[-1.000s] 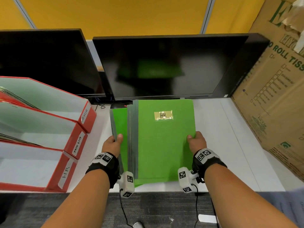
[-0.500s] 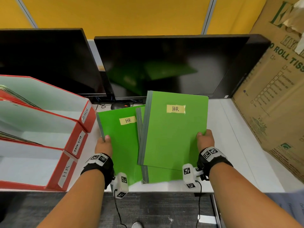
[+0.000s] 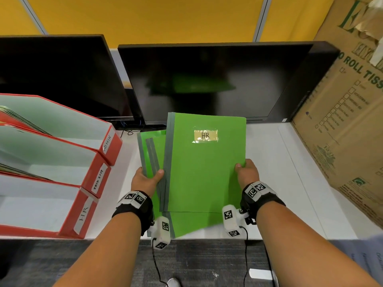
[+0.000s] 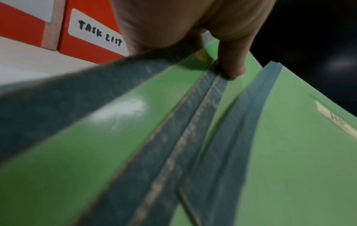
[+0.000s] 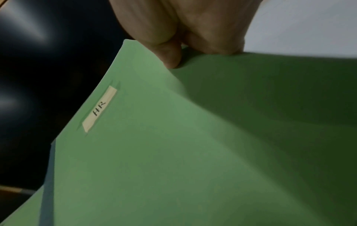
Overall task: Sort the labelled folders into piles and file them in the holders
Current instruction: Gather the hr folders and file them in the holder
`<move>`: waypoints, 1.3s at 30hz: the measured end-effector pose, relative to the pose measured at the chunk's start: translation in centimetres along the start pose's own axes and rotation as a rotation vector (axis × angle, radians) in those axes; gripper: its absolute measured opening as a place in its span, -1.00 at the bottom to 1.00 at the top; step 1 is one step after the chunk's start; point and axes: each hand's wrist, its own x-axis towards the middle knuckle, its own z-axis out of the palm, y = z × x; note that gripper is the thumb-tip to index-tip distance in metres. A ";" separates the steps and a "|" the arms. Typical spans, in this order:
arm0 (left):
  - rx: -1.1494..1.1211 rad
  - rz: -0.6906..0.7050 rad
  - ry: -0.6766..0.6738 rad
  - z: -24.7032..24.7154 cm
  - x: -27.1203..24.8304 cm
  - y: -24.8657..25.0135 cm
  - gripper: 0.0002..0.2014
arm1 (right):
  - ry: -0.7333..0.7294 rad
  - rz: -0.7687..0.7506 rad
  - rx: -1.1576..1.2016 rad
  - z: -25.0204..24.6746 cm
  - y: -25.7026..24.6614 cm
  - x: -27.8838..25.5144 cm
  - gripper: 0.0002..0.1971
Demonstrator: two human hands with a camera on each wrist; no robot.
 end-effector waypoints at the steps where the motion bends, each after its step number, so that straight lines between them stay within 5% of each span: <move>1: -0.018 0.000 0.001 -0.1 0.1 0.0 -0.66 | 0.025 0.007 -0.004 -0.2 0.1 0.1 -0.82; 3: -0.028 -0.003 0.032 -0.4 0.2 -0.1 -0.62 | 0.090 0.033 0.000 -1.0 0.3 0.3 -0.90; 7: -0.067 -0.039 0.083 -1.1 0.0 0.6 -0.75 | 0.149 0.061 0.014 -2.5 1.0 0.8 -0.74; 15: -0.235 -0.053 0.036 -1.1 -0.8 1.9 -0.40 | 0.025 0.014 0.003 -2.1 0.9 0.0 -0.73; 18: -0.338 -0.045 -0.030 -0.6 -0.6 1.4 -0.11 | -0.081 -0.041 0.037 -1.4 0.1 -1.0 -0.73; 24: -0.278 0.122 -0.136 0.0 -3.1 3.7 -0.66 | -0.133 -0.098 0.191 -0.8 -1.0 -2.1 -0.64; 27: -0.268 0.189 -0.115 -0.6 -4.1 5.0 -0.45 | -0.162 -0.148 0.360 -1.3 -2.0 -2.5 -0.41; 33: -0.405 0.271 -0.047 -1.7 -4.7 6.7 -0.53 | -0.171 -0.302 0.496 -2.6 -4.9 -3.6 -0.56; 39: -0.372 0.164 -0.093 -1.5 -5.1 4.1 -0.41 | -0.309 -0.220 0.451 -1.8 -3.2 -4.7 -0.48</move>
